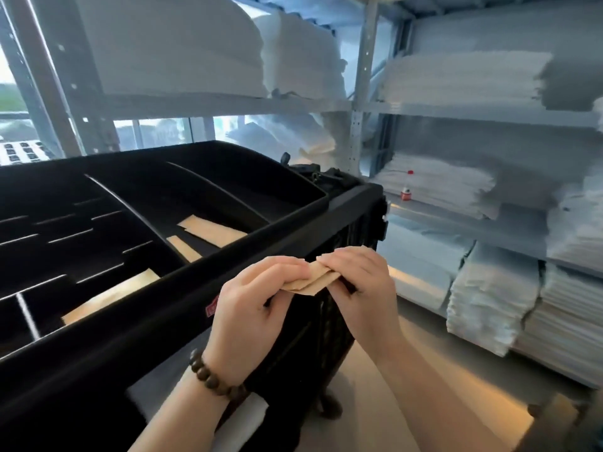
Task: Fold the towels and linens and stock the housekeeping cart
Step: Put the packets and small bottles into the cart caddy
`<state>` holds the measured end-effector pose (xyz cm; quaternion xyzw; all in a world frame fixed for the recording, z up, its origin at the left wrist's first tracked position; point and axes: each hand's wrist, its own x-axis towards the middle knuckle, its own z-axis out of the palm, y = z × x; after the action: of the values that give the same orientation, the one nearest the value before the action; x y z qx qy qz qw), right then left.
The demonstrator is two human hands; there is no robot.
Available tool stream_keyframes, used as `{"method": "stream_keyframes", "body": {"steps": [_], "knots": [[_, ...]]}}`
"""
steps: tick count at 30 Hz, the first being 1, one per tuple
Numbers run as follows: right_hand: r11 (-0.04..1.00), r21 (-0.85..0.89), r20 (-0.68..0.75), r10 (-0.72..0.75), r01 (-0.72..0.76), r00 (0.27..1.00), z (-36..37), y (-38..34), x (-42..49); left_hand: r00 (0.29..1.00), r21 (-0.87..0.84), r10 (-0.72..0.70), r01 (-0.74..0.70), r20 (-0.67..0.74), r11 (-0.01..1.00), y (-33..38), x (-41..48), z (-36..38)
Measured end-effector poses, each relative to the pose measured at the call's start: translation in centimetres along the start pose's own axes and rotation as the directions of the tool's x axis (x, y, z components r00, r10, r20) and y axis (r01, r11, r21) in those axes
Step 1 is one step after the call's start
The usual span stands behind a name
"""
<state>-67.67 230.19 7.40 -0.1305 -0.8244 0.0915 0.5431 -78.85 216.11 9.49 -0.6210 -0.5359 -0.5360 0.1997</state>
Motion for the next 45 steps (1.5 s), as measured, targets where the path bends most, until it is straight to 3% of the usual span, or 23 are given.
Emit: {"method": "stream_keyframes", "body": {"steps": [5,9,16,21,25,31,36,38,43,45], "knots": [[0.987,0.131,0.001,-0.089,0.088,0.996,6.4,0.8,5.5,0.996,0.291,0.072,-0.055,-0.047,0.955,-5.7,2.5,-1.9],[0.954,0.253,0.026,-0.173,0.161,0.985,10.7,0.3,8.2,0.996,0.494,0.056,-0.017,-0.064,0.869,-8.4,3.3,-4.1],[0.852,0.422,0.016,-0.347,0.309,0.938,16.6,0.9,10.7,0.990,0.750,-0.086,0.143,-0.114,0.645,-11.1,3.9,-5.5],[0.772,0.540,0.072,-0.439,0.335,0.896,20.0,3.2,12.7,0.969,0.851,-0.222,0.207,-0.110,0.483,-12.3,5.4,-4.4],[0.707,0.613,0.161,-0.549,0.353,0.820,22.2,5.0,15.3,0.916,0.891,-0.381,0.274,-0.126,0.363,-13.6,6.3,-3.2],[0.666,0.648,0.329,-0.683,0.370,0.652,23.8,6.8,17.7,0.764,0.916,-0.632,0.337,-0.130,0.218,-14.7,7.0,-2.0],[0.664,0.692,0.475,-0.714,0.284,0.514,24.6,7.0,18.9,0.765,0.907,-0.637,0.326,-0.088,0.266,-14.9,7.6,-1.9],[0.679,0.694,0.543,-0.712,0.238,0.445,25.1,6.9,19.2,0.723,0.904,-0.690,0.318,-0.037,0.285,-14.7,7.9,-2.3],[0.705,0.680,0.641,-0.705,0.203,0.303,25.7,6.5,19.3,0.417,0.928,-0.901,0.274,0.121,0.252,-15.1,8.7,-4.0],[0.721,0.663,0.674,-0.692,0.200,0.258,25.7,6.5,19.3,0.342,0.936,-0.926,0.247,0.159,0.252,-15.5,8.9,-4.4]]}}
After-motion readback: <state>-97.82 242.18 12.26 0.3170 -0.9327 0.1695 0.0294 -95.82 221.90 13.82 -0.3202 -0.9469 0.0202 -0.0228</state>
